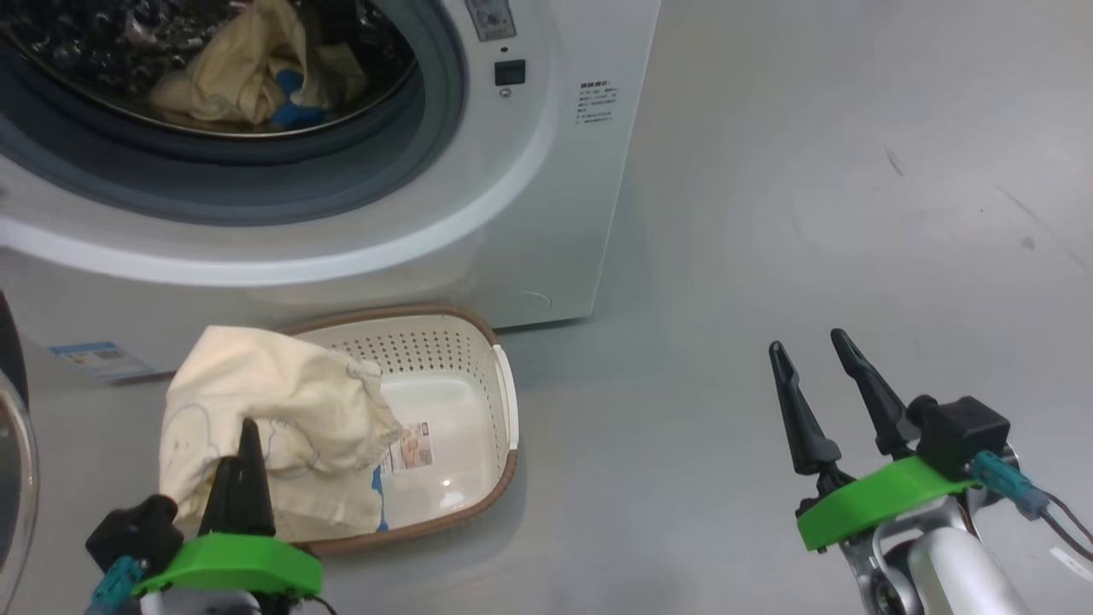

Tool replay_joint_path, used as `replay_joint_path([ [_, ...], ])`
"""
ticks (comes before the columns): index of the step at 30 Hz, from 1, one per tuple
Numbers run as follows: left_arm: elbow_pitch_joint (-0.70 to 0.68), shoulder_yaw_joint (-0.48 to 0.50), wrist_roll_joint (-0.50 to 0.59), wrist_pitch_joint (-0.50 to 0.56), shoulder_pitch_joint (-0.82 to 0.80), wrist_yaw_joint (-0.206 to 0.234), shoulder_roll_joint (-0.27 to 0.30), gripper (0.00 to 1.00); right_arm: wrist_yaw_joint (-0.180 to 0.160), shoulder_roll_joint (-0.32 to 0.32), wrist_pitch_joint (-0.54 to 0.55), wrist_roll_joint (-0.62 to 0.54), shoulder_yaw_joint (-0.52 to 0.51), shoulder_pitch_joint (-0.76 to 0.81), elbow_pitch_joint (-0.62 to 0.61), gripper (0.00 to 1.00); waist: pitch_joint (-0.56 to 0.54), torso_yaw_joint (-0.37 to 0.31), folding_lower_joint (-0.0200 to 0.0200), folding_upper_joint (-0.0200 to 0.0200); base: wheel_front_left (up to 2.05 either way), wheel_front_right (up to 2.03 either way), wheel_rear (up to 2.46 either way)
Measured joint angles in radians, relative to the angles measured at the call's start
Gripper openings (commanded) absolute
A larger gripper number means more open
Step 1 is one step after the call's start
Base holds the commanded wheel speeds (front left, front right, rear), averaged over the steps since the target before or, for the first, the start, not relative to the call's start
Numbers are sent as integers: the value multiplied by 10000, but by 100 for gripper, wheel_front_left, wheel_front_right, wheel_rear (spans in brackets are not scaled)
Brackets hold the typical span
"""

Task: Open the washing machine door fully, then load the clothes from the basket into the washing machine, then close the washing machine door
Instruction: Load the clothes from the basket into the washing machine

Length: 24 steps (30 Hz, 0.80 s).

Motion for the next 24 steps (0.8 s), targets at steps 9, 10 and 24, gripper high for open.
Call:
replay_joint_path([
  [9, -1183, -67, 174, 0, 1058, 286, 2, 0, 0, -4, 0, -2, -15, 368, 15, 100, -840, 95, 0, 0, 0, 0, 0],
  [10, -1250, -63, 171, 0, 1137, 288, 2, 0, 0, -10, 0, -2, -21, 424, 17, 100, -907, 107, 0, 0, 0, 0, 0],
  [24, -2075, -92, 261, 0, 1567, 545, 6, 0, 0, -73, 0, -2, -128, 826, 12, 100, -1287, 271, 0, 0, 0, 0, 0],
])
